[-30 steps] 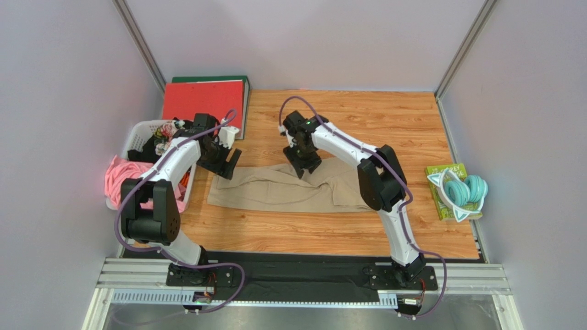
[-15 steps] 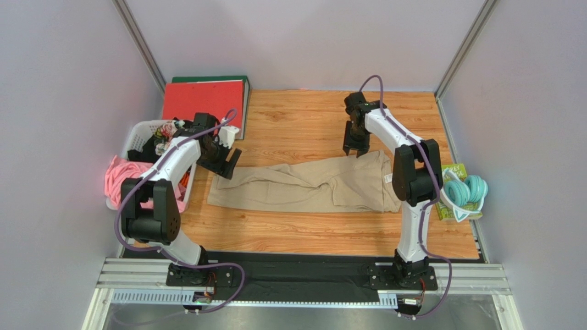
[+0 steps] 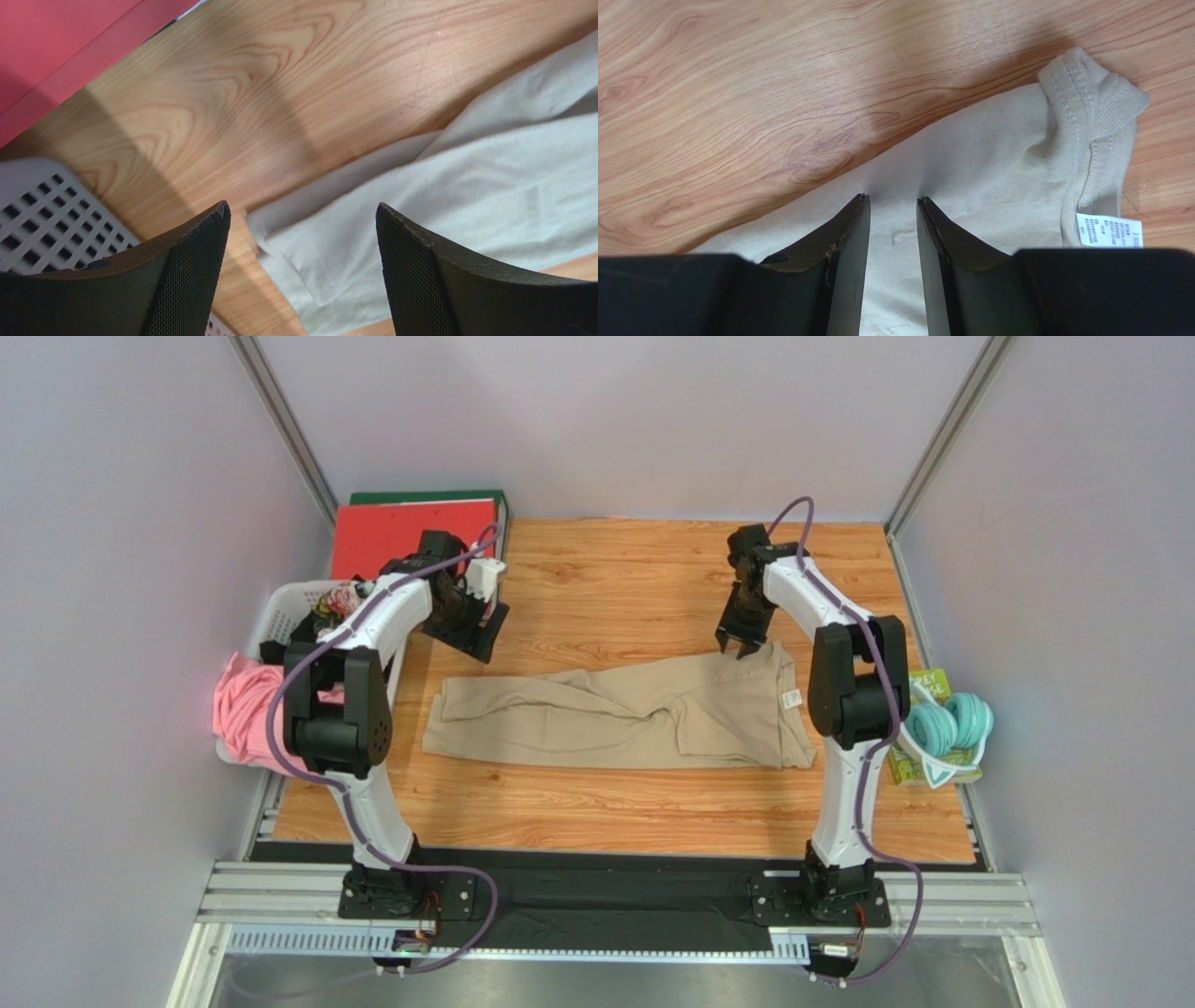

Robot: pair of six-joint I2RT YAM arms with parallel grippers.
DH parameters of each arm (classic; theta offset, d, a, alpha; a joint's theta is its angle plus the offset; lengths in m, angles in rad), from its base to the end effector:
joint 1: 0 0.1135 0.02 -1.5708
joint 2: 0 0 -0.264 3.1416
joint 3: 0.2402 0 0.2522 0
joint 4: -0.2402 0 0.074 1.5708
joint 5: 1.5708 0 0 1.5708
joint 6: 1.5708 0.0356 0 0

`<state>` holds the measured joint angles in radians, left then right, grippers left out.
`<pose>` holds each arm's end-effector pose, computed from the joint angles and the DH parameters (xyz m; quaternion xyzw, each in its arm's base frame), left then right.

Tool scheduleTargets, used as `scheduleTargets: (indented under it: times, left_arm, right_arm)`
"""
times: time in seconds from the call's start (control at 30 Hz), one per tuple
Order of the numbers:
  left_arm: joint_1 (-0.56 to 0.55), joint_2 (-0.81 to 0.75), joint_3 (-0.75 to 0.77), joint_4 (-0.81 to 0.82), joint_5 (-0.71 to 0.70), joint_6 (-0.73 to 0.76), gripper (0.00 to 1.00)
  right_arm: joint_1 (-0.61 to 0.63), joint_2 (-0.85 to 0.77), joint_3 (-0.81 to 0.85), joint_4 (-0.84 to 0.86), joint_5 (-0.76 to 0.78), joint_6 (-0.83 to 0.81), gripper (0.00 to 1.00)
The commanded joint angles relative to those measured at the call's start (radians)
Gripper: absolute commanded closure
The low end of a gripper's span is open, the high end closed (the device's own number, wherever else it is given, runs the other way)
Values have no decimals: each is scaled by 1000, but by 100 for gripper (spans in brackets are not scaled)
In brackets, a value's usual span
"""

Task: Fold and stack the t-shirts
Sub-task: Fold the tshirt

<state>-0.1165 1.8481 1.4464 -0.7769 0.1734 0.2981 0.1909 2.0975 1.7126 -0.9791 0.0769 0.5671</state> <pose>0.3796 -0.0506 0.2261 0.2176 0.9528 -0.0670 0.2010 0.4176 0.0779 0.1982 0.1898 0.9756 0.0026 0.1100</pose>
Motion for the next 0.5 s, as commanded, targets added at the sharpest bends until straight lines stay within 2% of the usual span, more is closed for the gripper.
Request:
scheduleTargets:
  times: [0.0,0.3,0.47]
  left_arm:
    - [-5,34,13,-5,-14,-19,19]
    - [-3,-4,-174,54,-104,36,19]
    - [5,-16,-202,67,-133,55,19]
  right_arm:
    - [-31,16,-40,23,-34,56,65]
    - [-71,50,-99,57,-103,83,66]
    - [-94,59,-107,77,-131,89,66]
